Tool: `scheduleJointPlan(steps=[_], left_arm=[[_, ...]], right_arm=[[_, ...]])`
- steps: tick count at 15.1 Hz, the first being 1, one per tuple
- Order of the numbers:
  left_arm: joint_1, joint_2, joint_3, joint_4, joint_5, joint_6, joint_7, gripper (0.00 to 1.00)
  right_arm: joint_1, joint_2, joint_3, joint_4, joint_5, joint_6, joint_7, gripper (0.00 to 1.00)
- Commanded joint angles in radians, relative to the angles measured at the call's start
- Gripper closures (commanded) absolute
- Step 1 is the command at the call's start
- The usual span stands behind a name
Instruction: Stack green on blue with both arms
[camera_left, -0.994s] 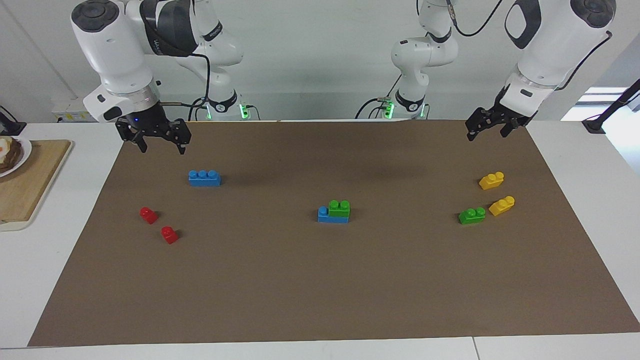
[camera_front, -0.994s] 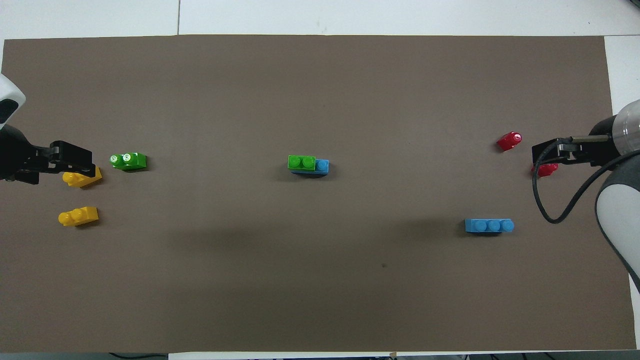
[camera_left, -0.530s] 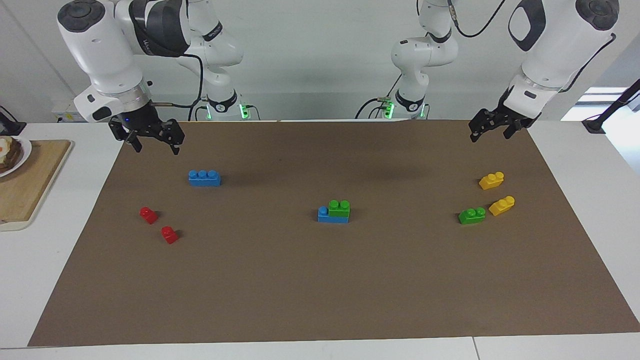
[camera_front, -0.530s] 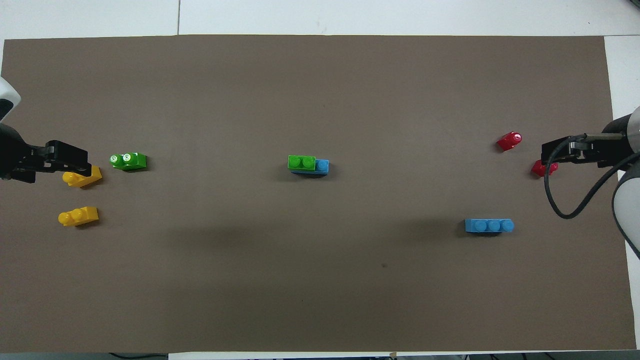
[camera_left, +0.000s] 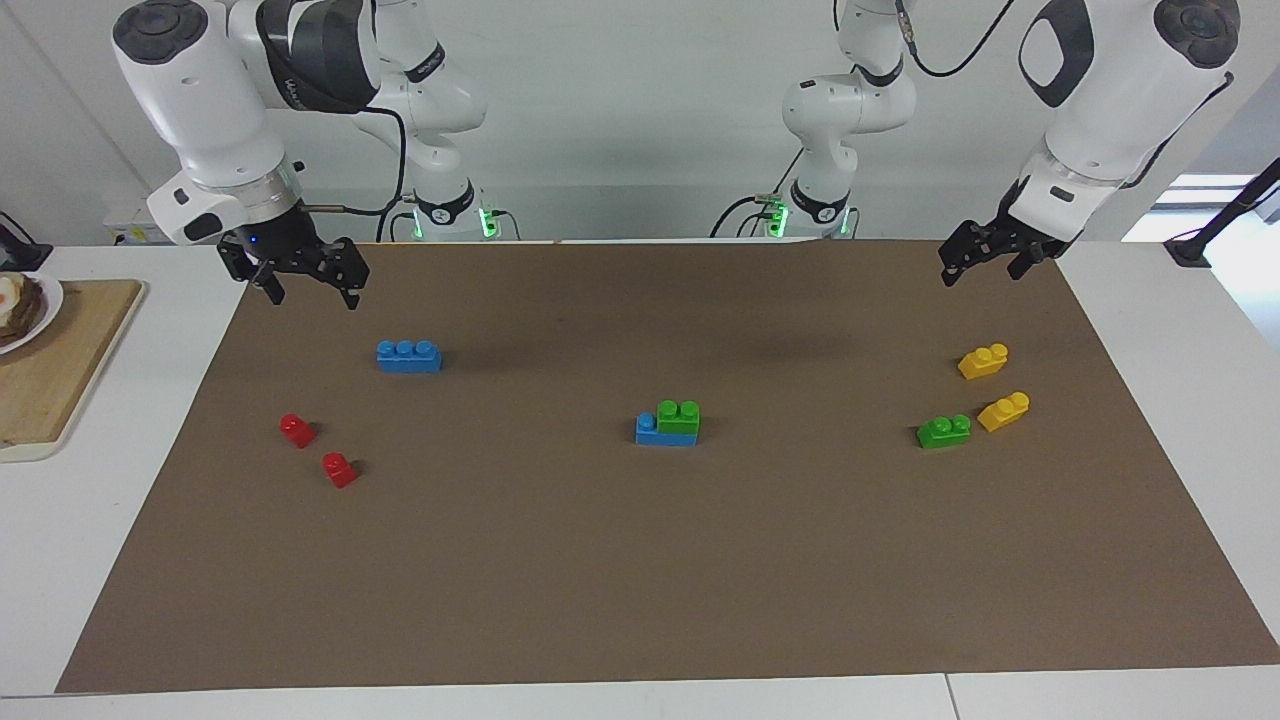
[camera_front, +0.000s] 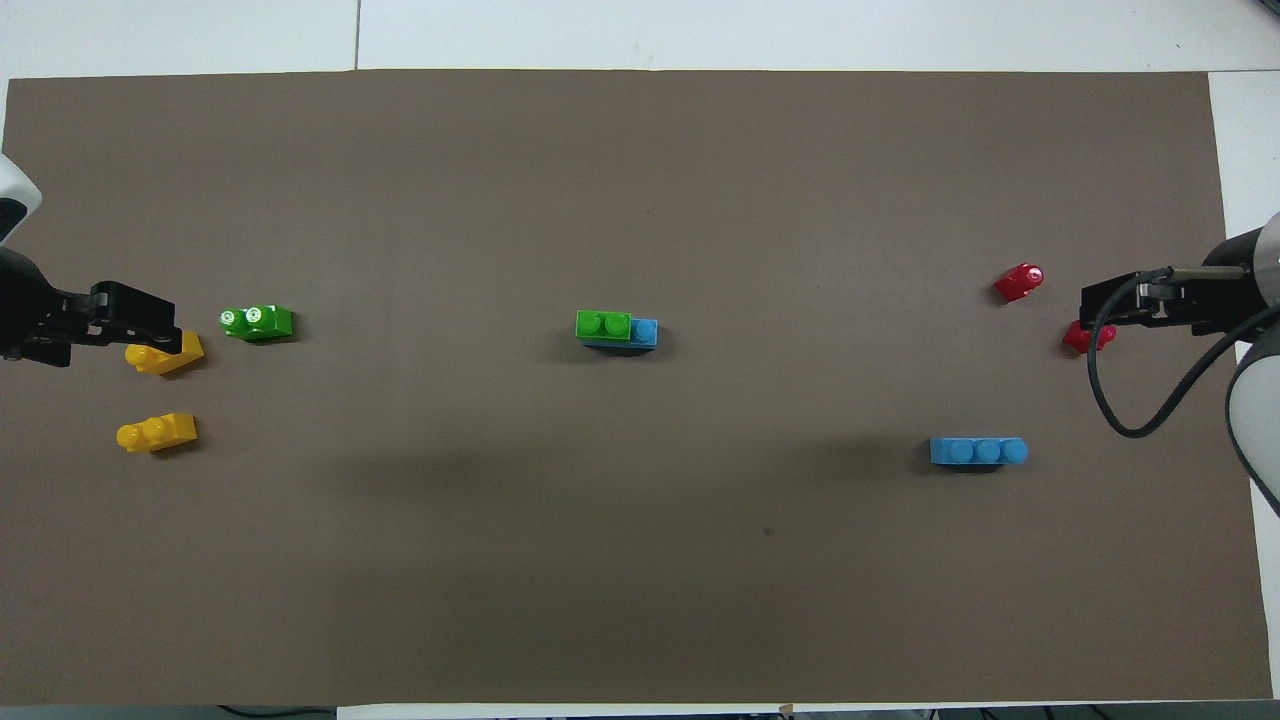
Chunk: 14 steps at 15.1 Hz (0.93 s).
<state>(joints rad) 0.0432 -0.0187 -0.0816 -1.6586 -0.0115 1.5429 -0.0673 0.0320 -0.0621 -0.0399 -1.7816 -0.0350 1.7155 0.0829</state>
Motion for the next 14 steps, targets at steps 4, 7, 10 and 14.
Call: scheduleJointPlan(steps=[4,7,10,14], left_arm=[[-0.017,-0.003,0.013,-0.003,0.013,-0.001,0.012,0.00],[-0.016,-0.001,0.016,-0.001,0.013,-0.003,0.014,0.00],[-0.016,0.005,0.014,0.011,0.013,-0.027,0.017,0.00],[-0.016,0.002,0.014,0.010,0.013,-0.064,0.017,0.00]], right_arm=[[-0.017,-0.022,0.011,-0.013,0.033,-0.016,-0.006,0.00],[-0.017,-0.022,0.011,-0.013,0.033,-0.016,-0.006,0.00],[-0.017,-0.022,0.011,-0.013,0.033,-0.016,-0.006,0.00],[-0.017,-0.022,0.011,-0.015,0.033,-0.016,-0.006,0.00]])
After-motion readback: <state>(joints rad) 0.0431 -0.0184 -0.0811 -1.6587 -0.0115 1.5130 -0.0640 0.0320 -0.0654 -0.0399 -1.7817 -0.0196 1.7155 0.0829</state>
